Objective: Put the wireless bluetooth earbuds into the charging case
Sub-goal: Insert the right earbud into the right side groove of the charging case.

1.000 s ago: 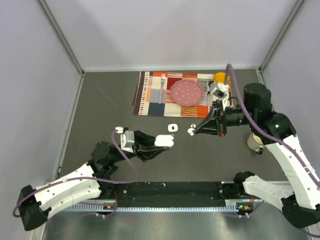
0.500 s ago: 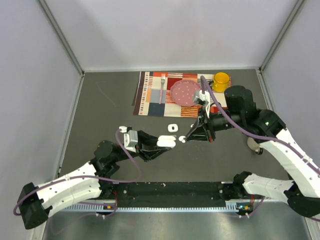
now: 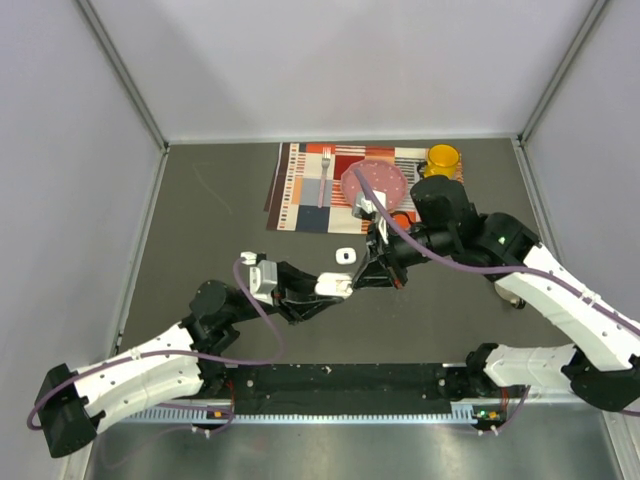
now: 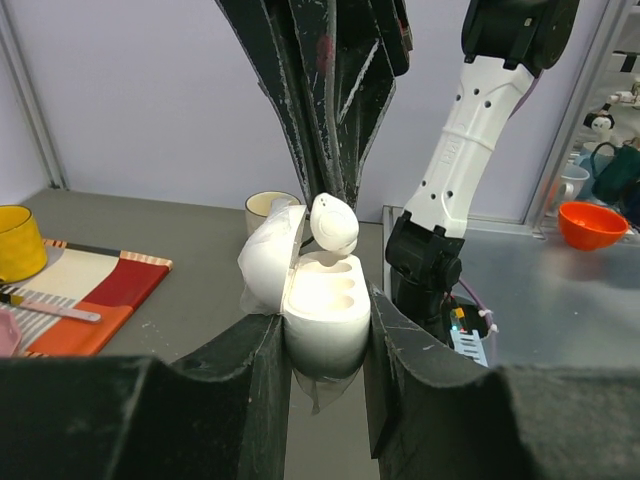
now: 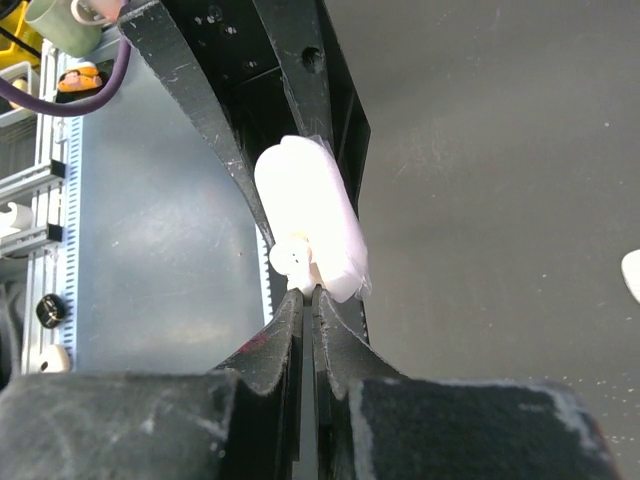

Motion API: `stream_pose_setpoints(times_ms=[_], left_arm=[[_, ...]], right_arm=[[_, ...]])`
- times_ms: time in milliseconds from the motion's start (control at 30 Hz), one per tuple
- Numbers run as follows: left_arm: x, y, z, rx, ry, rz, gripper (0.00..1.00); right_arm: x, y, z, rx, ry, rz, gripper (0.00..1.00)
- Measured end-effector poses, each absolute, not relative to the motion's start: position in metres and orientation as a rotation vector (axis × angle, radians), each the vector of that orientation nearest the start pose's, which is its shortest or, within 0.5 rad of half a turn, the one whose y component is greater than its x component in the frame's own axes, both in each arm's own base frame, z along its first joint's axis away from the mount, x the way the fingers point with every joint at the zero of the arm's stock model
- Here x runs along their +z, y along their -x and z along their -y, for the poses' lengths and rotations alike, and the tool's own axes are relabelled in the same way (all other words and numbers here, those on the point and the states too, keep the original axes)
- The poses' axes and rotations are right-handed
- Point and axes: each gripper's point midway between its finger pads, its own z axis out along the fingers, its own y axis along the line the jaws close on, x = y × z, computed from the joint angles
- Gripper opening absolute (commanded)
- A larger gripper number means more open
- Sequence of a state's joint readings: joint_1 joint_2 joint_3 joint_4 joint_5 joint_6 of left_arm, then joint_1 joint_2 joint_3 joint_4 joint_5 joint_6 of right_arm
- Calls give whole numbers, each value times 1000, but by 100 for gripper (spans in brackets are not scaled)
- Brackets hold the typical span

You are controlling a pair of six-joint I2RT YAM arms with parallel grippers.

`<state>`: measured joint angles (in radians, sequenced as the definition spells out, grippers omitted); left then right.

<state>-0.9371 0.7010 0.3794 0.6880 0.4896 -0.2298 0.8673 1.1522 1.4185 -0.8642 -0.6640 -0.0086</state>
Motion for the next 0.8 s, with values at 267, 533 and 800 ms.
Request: stream_pose_setpoints(times_ms=[267,533,800], left_arm=[[309,-99,290,-1302,-879,-1024,0],[306,-97,291,-1310,-888,-1030,0],[299,-95,293,-1330,-910,-1060,0]], right_arm=[[327,-101,-291,1180,1343,-1821,0],[323,-100,-289,1152,1373,-1832,0],[315,-98,-292,1096,1417,-1855,0]])
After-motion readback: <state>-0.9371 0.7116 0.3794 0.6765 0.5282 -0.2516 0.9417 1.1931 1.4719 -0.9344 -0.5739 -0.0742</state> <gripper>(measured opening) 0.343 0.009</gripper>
